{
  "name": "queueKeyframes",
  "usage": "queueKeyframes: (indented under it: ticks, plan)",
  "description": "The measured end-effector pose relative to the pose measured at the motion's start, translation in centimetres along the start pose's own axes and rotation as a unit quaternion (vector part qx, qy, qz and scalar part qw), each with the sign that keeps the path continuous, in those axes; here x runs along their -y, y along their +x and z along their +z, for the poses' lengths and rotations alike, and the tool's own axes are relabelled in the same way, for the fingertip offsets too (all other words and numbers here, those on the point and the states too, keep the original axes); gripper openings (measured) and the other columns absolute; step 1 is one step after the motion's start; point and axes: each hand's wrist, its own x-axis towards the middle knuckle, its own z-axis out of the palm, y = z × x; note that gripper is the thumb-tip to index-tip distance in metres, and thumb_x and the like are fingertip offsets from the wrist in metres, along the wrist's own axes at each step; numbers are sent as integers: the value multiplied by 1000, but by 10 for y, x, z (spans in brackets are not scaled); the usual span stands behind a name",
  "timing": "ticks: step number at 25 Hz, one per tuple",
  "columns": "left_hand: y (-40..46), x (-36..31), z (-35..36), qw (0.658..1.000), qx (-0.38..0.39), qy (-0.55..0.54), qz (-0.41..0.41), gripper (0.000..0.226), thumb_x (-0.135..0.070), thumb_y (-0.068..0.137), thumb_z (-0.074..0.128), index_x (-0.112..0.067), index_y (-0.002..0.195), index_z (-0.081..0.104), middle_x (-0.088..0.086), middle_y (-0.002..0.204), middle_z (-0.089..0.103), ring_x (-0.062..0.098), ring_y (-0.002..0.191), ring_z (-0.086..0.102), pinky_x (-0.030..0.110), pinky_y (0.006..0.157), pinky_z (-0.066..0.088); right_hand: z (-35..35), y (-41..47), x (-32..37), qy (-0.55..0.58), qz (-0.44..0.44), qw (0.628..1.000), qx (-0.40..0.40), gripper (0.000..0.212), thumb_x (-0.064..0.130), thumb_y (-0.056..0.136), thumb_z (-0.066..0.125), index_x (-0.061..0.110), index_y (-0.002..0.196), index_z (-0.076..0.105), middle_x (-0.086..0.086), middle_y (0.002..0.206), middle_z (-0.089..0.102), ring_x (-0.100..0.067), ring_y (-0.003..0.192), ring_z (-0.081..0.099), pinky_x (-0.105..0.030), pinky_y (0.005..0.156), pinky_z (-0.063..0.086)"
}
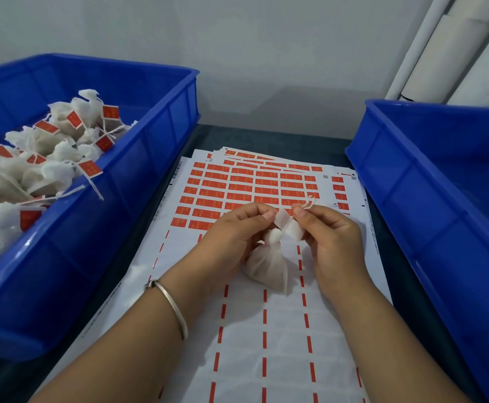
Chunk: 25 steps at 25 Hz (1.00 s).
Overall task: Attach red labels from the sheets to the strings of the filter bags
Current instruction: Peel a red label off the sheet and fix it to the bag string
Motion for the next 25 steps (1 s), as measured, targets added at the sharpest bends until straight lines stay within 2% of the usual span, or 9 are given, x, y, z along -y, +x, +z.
queueKeyframes:
  ticks: [4, 7, 9, 11, 16, 18, 21, 23, 25]
  plan:
    - [-3, -1, -1, 998, 20, 36, 37, 18, -44, 68, 63, -36, 80, 75, -12, 94, 71, 15, 97, 64, 36, 90, 50, 0, -1, 1, -1, -7, 1000, 16, 18, 45, 65, 64, 34, 78, 71, 20, 89, 72, -7, 87, 69, -23, 72, 53]
    - [-4, -3, -1, 996, 37, 60, 58, 21, -44, 61, 65, -39, 80, 75, -18, 95, 71, -3, 92, 63, 20, 78, 45, 1, -1, 2, 3, -9, 1000, 27, 16, 47, 62, 64, 39, 73, 73, 19, 88, 72, -12, 88, 69, -25, 73, 54]
    - [-5, -4, -1, 994, 39, 72, 69, 20, -42, 61, 65, -42, 78, 74, -20, 93, 71, -8, 88, 62, 9, 67, 45, 1, -1, 2, 1, -11, 999, 32, 14, 47, 62, 63, 44, 72, 73, 20, 87, 72, -15, 88, 69, -28, 75, 55]
    - [-5, -5, -1, 994, 37, 74, 73, 18, -39, 61, 67, -41, 78, 74, -20, 91, 71, -7, 87, 63, 6, 61, 47, 2, -1, 2, 1, -13, 999, 40, 14, 47, 63, 62, 49, 73, 72, 21, 88, 71, -13, 89, 69, -27, 74, 54]
    - [-4, -3, 0, 992, 9, 115, 56, 26, -39, 51, 70, -45, 76, 73, -24, 95, 69, 3, 95, 61, 13, 68, 46, 1, -1, 0, 5, -14, 999, 47, 18, 50, 61, 63, 51, 77, 71, 22, 91, 71, -9, 93, 69, -30, 79, 55]
    - [-4, -3, 0, 992, 18, 111, 56, 23, -43, 54, 69, -44, 77, 73, -26, 94, 68, -2, 93, 61, 10, 66, 45, 0, 0, -2, 12, -12, 999, 46, 23, 53, 58, 64, 48, 80, 72, 19, 95, 72, -12, 95, 69, -34, 83, 56]
    - [-4, -4, 0, 994, -3, 89, 66, 19, -49, 63, 62, -40, 74, 74, -29, 86, 68, -18, 79, 57, 1, 49, 41, -1, 2, -4, 27, -8, 998, 61, 27, 54, 60, 64, 44, 83, 73, 15, 96, 73, -14, 95, 69, -33, 84, 55]
    - [-2, -4, -1, 994, -34, 70, 81, 12, -41, 69, 64, -35, 72, 74, -22, 81, 70, -12, 77, 61, 1, 49, 42, -1, 2, -4, 14, -18, 995, 93, 31, 54, 63, 63, 41, 89, 73, 12, 96, 72, -17, 95, 68, -28, 80, 54]
    - [-1, -3, -2, 993, -54, 51, 92, 8, -28, 75, 68, -33, 81, 70, -17, 79, 71, -6, 75, 64, 3, 53, 45, 0, 2, -3, -1, -38, 991, 131, 36, 48, 64, 65, 37, 98, 70, 10, 94, 72, -16, 94, 68, -23, 74, 55]
